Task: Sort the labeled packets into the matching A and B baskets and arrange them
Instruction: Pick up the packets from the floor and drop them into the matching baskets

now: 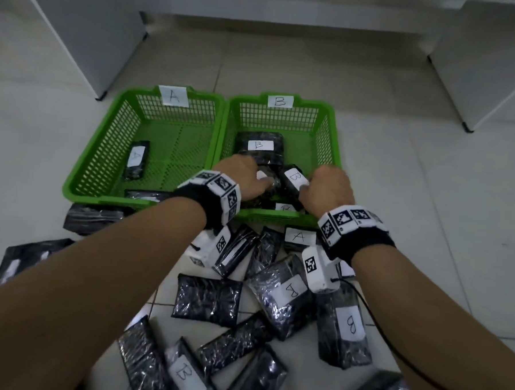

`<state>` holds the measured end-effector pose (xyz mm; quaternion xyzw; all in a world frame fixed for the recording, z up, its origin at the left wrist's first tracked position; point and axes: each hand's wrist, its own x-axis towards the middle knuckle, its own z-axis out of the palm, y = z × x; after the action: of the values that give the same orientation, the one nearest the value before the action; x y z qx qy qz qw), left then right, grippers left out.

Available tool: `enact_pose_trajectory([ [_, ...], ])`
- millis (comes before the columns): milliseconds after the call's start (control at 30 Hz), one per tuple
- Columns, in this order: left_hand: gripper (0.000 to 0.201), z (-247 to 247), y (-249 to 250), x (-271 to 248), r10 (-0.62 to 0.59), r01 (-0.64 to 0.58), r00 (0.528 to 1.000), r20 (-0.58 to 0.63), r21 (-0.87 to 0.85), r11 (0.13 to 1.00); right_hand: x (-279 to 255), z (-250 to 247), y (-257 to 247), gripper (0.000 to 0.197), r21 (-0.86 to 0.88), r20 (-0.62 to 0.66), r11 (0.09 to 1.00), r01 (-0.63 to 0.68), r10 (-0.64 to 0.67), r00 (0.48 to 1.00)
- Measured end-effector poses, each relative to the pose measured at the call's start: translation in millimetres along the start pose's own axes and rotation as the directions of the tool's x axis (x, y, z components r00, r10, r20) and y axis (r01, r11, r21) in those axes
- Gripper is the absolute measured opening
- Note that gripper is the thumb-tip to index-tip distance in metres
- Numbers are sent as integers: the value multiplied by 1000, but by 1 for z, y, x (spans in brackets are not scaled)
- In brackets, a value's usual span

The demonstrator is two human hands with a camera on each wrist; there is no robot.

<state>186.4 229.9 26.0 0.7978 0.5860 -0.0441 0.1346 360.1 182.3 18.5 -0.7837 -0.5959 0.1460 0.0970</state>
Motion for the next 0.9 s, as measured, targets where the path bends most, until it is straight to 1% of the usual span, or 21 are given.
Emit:
enact_pose_trajectory([
  [33, 61, -6, -2, -5, 9, -10, 1000, -11, -37, 999, -2, -2, -2, 22, -6, -38, 1000, 19, -19, 999],
  [67, 57, -11, -5, -12, 15, -19, 999, -48, -79, 997, -5, -5, -5, 24, -15, -82, 999, 46, -47, 996],
  [133, 45, -18, -15, -29, 6, -40, 981, -195, -170, 985, -14, -13, -13, 25, -17, -164, 995, 95, -97, 982],
  [167, 40, -20, -21, -41, -11, -51, 958, -286, -210, 976, -21, -17, -20, 25, -7, -195, 993, 121, -120, 973],
  [233, 36, -21, -37, -70, -46, -88, 896, -441, -279, 956, -41, -21, -35, 23, 31, -224, 980, 199, -187, 956],
  [267, 36, -20, -46, -87, -62, -97, 877, -477, -301, 949, -54, -20, -44, 21, 61, -219, 968, 245, -226, 949],
  [300, 37, -14, -56, -106, -72, -96, 872, -484, -313, 945, -70, -16, -53, 19, 90, -189, 954, 285, -264, 946],
  [333, 38, -7, -64, -127, -86, -80, 879, -469, -321, 944, -87, -9, -61, 16, 110, -134, 940, 324, -309, 942],
  [400, 37, 13, -83, -168, -88, -43, 916, -392, -314, 948, -120, 14, -76, 12, 113, 43, 908, 403, -410, 911],
  [467, 31, 36, -102, -208, -64, -17, 963, -263, -292, 956, -150, 42, -88, 12, 82, 223, 885, 459, -465, 857],
  [533, 17, 58, -117, -242, -13, -24, 991, -130, -283, 959, -171, 67, -93, 15, 27, 313, 853, 521, -502, 806],
  [567, 8, 67, -123, -254, 22, -43, 997, -78, -287, 957, -178, 77, -95, 19, -9, 331, 833, 554, -520, 787],
  [600, 11, 75, -128, -267, 50, -58, 998, -34, -295, 954, -184, 85, -96, 26, -42, 344, 812, 583, -536, 771],
  [667, 30, 90, -135, -284, 131, -121, 991, 17, -290, 950, -190, 97, -96, 44, -87, 380, 793, 604, -534, 756],
  [733, 45, 100, -137, -294, 214, -199, 976, 40, -227, 953, -191, 104, -98, 63, -136, 409, 779, 613, -519, 750],
  [767, 51, 104, -139, -297, 236, -220, 970, 65, -191, 957, -191, 107, -98, 69, -160, 413, 772, 615, -513, 752],
  [833, 62, 108, -141, -301, 244, -225, 961, 127, -144, 964, -191, 113, -99, 71, -187, 399, 779, 598, -496, 771],
  [900, 66, 108, -141, -301, 252, -236, 957, 144, -118, 964, -189, 116, -100, 70, -209, 395, 776, 595, -490, 778],
])
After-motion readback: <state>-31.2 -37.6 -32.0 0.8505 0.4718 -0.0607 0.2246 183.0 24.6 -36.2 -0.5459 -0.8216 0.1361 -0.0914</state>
